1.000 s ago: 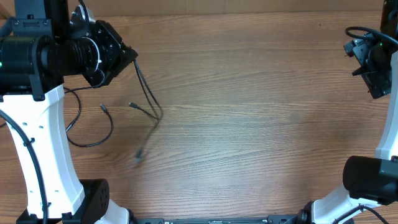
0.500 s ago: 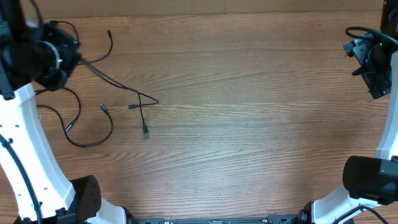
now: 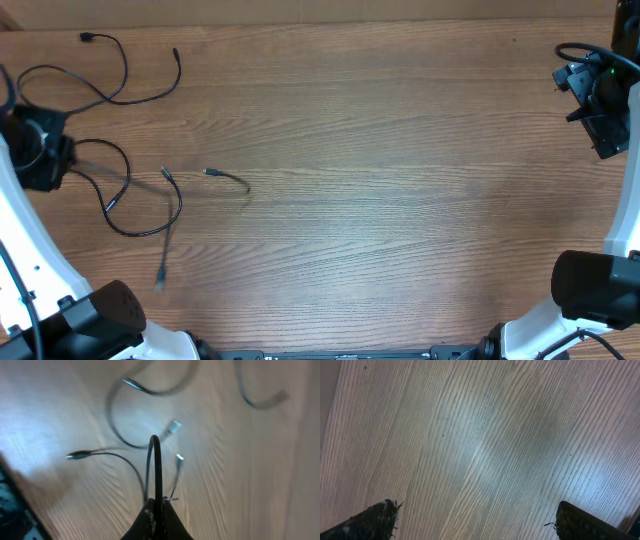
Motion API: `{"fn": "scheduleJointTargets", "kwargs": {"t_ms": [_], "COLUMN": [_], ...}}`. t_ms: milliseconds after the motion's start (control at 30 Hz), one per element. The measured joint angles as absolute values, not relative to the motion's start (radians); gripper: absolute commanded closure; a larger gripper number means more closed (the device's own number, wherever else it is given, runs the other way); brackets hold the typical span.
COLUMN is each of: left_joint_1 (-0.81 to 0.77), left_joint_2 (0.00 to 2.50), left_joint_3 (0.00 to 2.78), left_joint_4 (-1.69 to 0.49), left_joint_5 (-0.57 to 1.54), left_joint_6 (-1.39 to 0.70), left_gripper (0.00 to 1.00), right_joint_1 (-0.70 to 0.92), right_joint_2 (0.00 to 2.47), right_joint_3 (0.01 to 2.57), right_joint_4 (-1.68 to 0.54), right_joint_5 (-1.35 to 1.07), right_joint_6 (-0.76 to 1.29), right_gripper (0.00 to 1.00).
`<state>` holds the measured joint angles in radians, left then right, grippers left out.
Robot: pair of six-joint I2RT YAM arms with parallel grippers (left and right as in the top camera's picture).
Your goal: Untangle cables
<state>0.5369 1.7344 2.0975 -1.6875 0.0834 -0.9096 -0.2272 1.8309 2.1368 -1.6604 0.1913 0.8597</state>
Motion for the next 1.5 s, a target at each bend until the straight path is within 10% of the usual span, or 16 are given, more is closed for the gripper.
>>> {"fn": "scheduleJointTargets", "kwargs": {"t_ms": [1300,1500], "left_joint_1": [0.843,0.849], "left_joint_2": [2.070,2.154], "left_joint_3": [1.986,1.986], "left_joint_4": [-1.307,-1.176], "left_joint_5": [-0.690,-0.664], "left_joint_6": [-1.119,-0.958], "left_gripper": [0.96,0.38], "right_joint_1": [-0.227,-0.227], "right_joint_2": [1.831,1.831], "right_joint_3": [2.137,2.137], "right_joint_4": [-1.659,-1.660], "right_joint_5": [0.192,0.191], "right_joint_6": [0.859,0.859], "right_gripper": [0.00,0.00]}}
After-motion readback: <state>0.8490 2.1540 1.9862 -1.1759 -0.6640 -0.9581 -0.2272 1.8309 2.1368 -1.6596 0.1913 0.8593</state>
